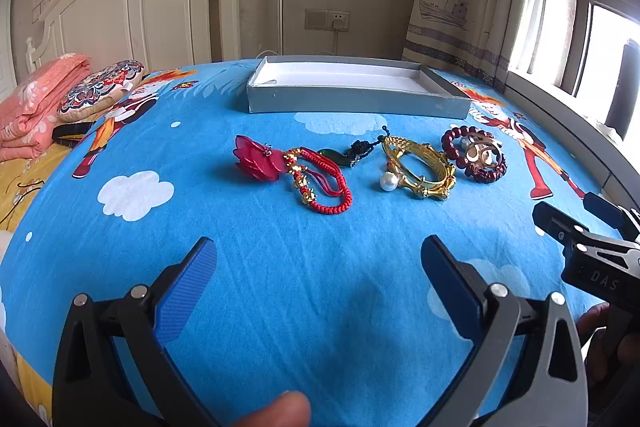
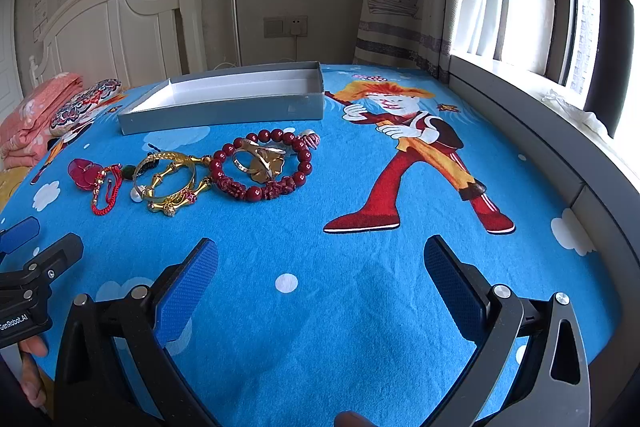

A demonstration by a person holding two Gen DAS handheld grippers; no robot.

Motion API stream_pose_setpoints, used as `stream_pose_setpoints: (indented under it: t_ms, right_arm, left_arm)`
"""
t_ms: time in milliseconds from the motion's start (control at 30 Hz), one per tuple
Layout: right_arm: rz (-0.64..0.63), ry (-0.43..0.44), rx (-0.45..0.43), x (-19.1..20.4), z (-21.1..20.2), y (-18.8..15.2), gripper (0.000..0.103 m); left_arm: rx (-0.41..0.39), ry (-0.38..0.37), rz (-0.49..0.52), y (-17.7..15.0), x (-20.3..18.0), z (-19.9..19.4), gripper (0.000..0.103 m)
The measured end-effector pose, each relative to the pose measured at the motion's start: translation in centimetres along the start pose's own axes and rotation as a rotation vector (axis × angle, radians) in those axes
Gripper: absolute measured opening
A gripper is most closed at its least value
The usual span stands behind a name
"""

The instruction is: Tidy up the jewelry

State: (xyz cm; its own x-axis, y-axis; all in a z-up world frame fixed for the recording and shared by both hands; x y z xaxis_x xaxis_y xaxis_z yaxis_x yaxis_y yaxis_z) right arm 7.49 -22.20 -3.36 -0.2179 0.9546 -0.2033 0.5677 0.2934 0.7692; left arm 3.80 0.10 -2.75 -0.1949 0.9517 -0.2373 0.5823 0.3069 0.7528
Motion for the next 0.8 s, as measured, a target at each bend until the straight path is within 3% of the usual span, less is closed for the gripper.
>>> stream_pose_setpoints:
  t_ms: [800]
  right_arm:
    - [0.001, 0.002, 0.001, 0.04, 0.03, -0.05, 0.096]
  left_arm:
    - [-0.001, 0.000, 0.000, -0.07, 0.00, 0.13, 0.099]
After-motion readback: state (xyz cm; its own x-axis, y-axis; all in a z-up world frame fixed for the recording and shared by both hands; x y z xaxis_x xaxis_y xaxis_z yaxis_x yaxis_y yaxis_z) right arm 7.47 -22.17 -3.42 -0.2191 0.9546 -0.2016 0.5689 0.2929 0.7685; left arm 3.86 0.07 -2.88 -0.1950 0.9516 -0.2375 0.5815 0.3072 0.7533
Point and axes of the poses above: each gripper's, at about its wrist camera, not at the fingertips, and z roughly the way its jaws point, x to its left, y to its top, the point moved 5 cm from there along z, roughly the way its jaws point, and after that the axes turned 15 degrees about -z, right-handed, at the moved point
